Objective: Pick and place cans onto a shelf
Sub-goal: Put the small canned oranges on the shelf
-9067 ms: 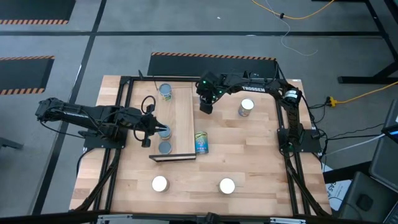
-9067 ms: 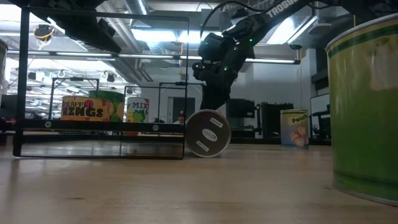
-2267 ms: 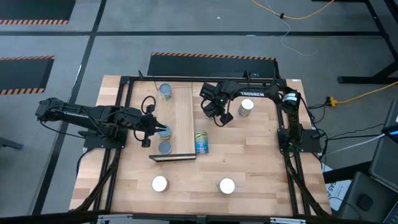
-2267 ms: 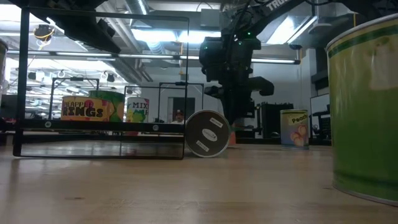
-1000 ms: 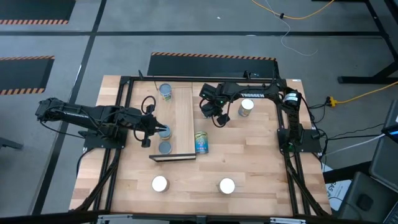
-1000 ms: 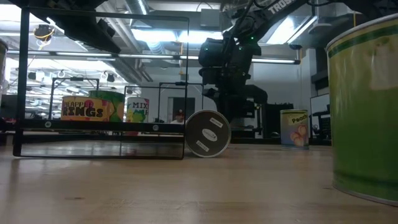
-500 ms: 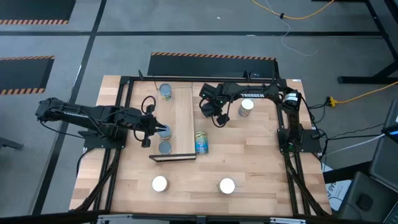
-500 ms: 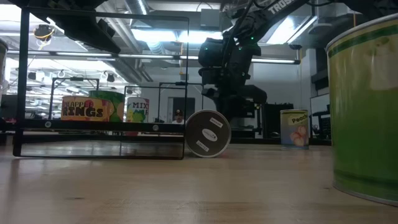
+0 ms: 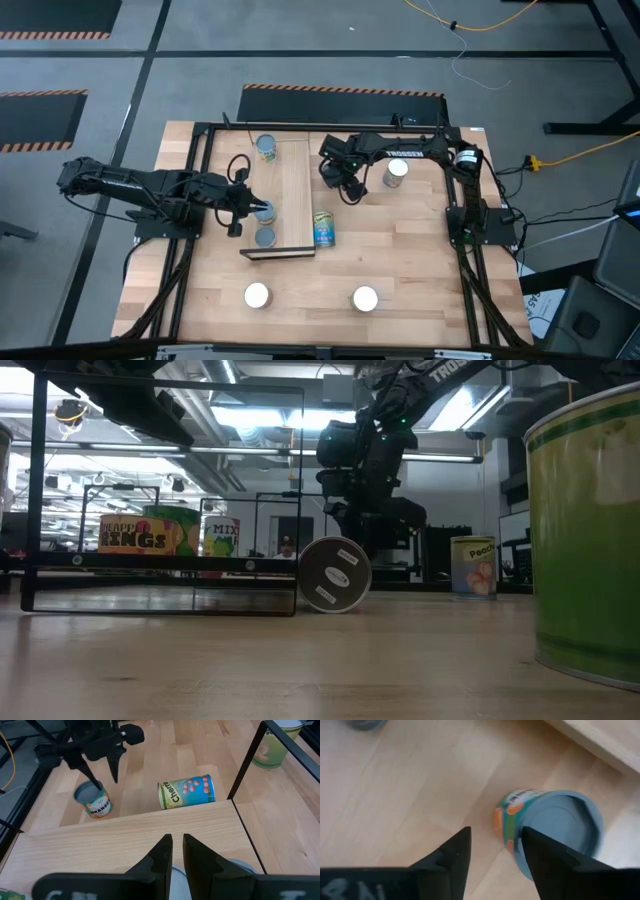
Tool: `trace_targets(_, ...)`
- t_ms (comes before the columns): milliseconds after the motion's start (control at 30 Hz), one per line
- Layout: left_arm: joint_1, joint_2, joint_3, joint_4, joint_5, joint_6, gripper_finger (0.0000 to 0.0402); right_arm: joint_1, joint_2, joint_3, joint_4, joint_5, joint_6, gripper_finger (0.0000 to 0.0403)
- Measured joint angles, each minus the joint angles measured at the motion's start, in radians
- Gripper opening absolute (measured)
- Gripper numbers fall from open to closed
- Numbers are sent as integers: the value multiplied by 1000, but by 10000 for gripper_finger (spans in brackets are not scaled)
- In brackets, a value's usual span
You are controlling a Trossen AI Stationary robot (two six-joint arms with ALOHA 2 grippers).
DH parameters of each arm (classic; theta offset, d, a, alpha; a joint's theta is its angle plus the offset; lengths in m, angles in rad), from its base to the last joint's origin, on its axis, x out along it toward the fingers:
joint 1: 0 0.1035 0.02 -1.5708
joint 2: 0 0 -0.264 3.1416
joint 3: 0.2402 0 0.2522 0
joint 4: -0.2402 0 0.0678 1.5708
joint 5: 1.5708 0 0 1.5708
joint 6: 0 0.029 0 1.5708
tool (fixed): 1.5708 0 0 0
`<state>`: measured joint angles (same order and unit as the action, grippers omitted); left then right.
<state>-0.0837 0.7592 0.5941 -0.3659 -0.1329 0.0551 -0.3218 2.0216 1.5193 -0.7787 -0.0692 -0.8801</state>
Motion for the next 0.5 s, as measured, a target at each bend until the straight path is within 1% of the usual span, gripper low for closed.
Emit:
trace_targets(133, 0, 0, 0, 0, 0, 0, 39, 12, 0, 43, -8, 47, 42, 180)
trace_targets(300, 0, 0, 0, 0, 0, 0, 39, 24, 0, 78, -18, 50, 106, 180)
trace_targets(500, 0, 0, 0, 0, 0, 0, 39, 32, 0, 78, 10, 42, 226, 181)
